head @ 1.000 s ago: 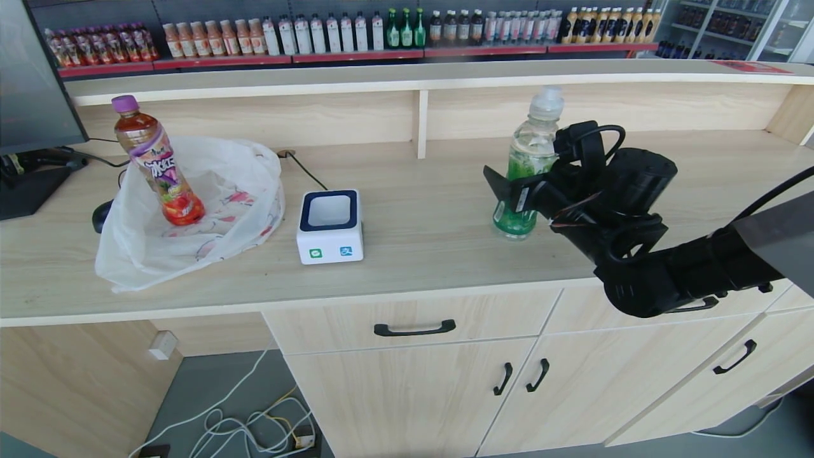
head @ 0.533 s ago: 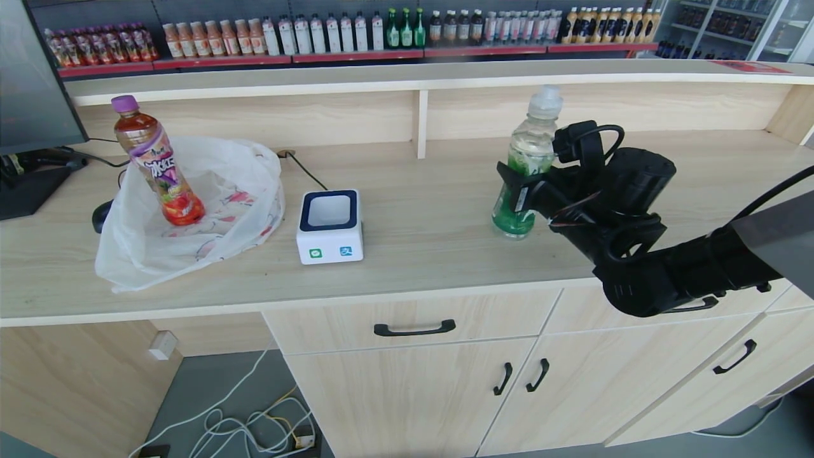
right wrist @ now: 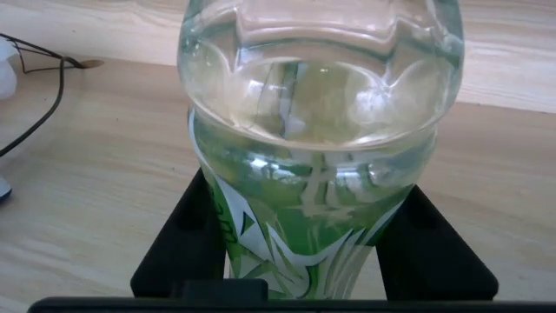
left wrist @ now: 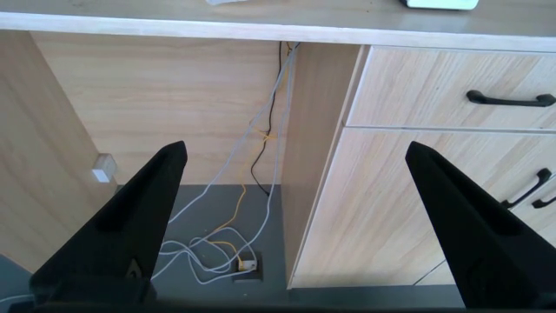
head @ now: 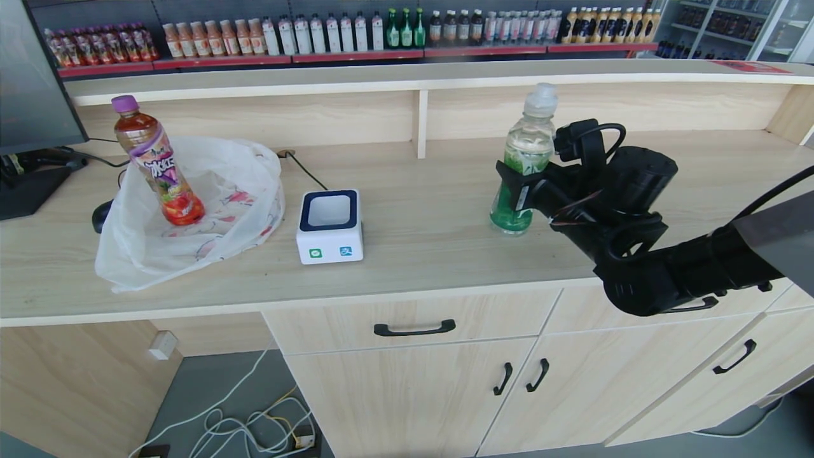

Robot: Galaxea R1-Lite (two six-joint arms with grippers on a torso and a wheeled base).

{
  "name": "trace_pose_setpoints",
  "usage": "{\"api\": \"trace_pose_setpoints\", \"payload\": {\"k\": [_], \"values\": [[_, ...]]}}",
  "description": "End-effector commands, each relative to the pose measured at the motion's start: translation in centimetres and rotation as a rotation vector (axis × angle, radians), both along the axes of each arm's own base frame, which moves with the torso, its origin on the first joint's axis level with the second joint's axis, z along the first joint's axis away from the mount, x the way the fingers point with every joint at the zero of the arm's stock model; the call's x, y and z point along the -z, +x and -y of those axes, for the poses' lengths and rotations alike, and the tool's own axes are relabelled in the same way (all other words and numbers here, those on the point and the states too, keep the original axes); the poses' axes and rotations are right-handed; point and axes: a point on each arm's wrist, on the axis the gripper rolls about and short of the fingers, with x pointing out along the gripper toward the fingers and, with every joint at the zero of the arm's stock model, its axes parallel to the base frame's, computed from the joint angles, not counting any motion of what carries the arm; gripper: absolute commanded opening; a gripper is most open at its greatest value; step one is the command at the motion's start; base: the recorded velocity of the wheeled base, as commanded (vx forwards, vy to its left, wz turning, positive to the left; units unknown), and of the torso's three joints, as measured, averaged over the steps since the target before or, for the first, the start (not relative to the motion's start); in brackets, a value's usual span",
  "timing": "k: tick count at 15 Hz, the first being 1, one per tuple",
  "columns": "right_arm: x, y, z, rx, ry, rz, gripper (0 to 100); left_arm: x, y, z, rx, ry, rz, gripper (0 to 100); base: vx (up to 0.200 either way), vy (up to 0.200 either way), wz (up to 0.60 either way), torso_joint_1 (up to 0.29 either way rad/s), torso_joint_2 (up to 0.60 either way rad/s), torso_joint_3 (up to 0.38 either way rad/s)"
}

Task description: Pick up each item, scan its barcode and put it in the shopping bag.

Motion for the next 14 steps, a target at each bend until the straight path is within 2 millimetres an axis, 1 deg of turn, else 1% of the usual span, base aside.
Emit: {"api": "trace_pose_setpoints", "payload": {"k": [1,5,10,14], "values": [[-0.3,0.0,0.0,-0.001,0.003,0.009,0,0.0,0.0,0.0,0.0,0.0,0.001,100,0.0,0.0,0.0,0.0,0.0,0.0],[-0.6,0.0,0.0,-0.002,0.007,0.017,0,0.0,0.0,0.0,0.0,0.0,0.001,100,0.0,0.0,0.0,0.0,0.0,0.0],[-1.8,-0.4,0.1,-0.002,0.019,0.05,0,0.0,0.0,0.0,0.001,0.0,0.001,100,0.0,0.0,0.0,0.0,0.0,0.0],[-3.5,-1.7,0.4,-0.006,0.029,0.083,0,0.0,0.0,0.0,0.0,0.0,0.001,100,0.0,0.0,0.0,0.0,0.0,0.0]]}}
